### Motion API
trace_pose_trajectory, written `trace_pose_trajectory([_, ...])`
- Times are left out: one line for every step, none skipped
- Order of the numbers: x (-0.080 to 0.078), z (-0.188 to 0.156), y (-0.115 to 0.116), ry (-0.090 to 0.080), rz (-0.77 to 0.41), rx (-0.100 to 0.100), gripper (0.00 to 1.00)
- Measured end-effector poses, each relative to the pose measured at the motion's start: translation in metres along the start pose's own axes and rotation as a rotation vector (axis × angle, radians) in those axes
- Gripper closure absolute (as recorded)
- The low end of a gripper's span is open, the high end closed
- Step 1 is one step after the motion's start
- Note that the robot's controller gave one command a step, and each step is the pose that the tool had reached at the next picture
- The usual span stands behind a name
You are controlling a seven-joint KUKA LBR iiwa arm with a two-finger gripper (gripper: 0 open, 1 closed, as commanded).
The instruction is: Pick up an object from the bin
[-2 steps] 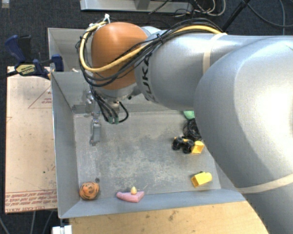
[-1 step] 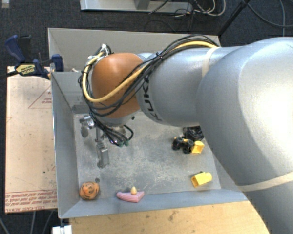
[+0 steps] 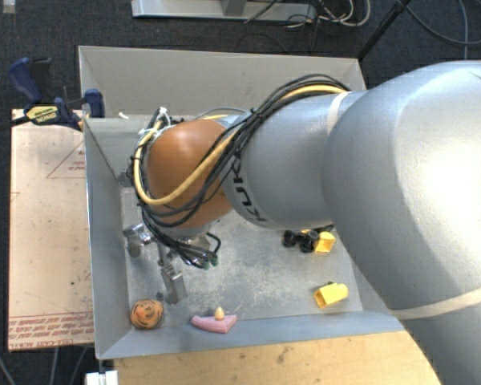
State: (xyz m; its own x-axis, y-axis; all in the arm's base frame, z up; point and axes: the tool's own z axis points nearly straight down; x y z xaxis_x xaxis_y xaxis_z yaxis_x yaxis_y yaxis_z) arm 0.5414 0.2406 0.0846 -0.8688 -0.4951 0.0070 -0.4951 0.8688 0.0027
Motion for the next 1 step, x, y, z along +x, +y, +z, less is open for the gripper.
trace_pose_trajectory([0.0297, -0.0204, 0.0098, -0.007, -0.234, 0.002, 0.0])
